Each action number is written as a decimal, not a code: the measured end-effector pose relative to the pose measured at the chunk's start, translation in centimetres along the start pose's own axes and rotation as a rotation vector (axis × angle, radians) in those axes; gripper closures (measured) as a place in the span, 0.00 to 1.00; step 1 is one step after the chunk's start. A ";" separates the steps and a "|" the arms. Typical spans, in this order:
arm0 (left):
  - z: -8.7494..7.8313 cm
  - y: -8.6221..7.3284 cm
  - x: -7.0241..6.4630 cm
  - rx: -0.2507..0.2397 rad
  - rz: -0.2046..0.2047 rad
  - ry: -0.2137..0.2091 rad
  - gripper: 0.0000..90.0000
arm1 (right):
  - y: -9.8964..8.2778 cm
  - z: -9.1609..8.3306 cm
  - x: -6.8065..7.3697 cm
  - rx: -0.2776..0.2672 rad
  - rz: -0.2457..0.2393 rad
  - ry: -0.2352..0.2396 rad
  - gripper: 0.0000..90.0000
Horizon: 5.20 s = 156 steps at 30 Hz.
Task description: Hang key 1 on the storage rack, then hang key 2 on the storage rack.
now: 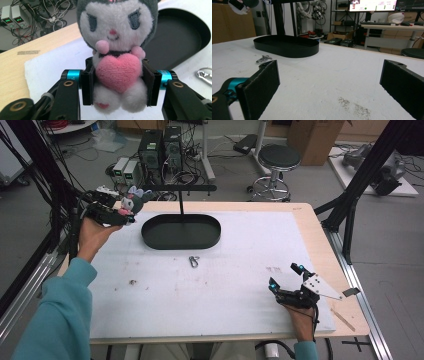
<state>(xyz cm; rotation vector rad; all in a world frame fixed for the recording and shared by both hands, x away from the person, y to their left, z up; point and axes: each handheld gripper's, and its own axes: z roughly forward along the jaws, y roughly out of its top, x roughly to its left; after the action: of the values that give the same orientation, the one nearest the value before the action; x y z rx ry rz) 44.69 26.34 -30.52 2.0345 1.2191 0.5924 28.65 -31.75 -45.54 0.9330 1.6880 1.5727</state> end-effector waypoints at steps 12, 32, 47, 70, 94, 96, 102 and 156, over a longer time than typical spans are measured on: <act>1.2 -0.3 -0.4 0.039 0.025 0.019 0.60 | 0.0 0.0 0.0 0.000 0.002 0.001 0.02; 4.2 -0.8 -0.3 0.068 0.005 0.034 0.59 | 0.0 0.0 0.0 -0.001 0.002 0.003 0.02; 5.4 -1.1 0.0 0.058 -0.015 0.010 0.54 | 0.0 0.0 0.0 0.000 0.003 0.001 0.02; 1.0 -2.9 -1.6 -0.216 0.085 -0.074 0.02 | 0.0 0.0 0.0 0.001 -0.012 -0.001 0.02; -6.3 -11.8 -5.8 -0.625 0.152 -0.235 0.02 | 0.0 0.1 0.1 0.009 -0.016 -0.005 0.02; -6.2 -12.2 -5.8 -0.629 0.147 -0.229 0.02 | 0.0 0.1 0.1 0.009 -0.018 -0.005 0.02; -5.8 -13.0 -5.6 -0.613 0.139 -0.222 0.02 | 0.0 0.1 0.1 0.009 -0.016 -0.008 0.02; -1.0 -3.2 -10.4 -0.367 0.370 -0.367 0.02 | 0.0 0.1 0.1 0.007 -0.015 0.000 0.02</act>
<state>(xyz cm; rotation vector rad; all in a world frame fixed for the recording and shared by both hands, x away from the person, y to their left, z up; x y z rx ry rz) 37.38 18.44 -32.57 1.9460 0.4827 0.5338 28.64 -31.62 -45.53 0.9215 1.6976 1.5575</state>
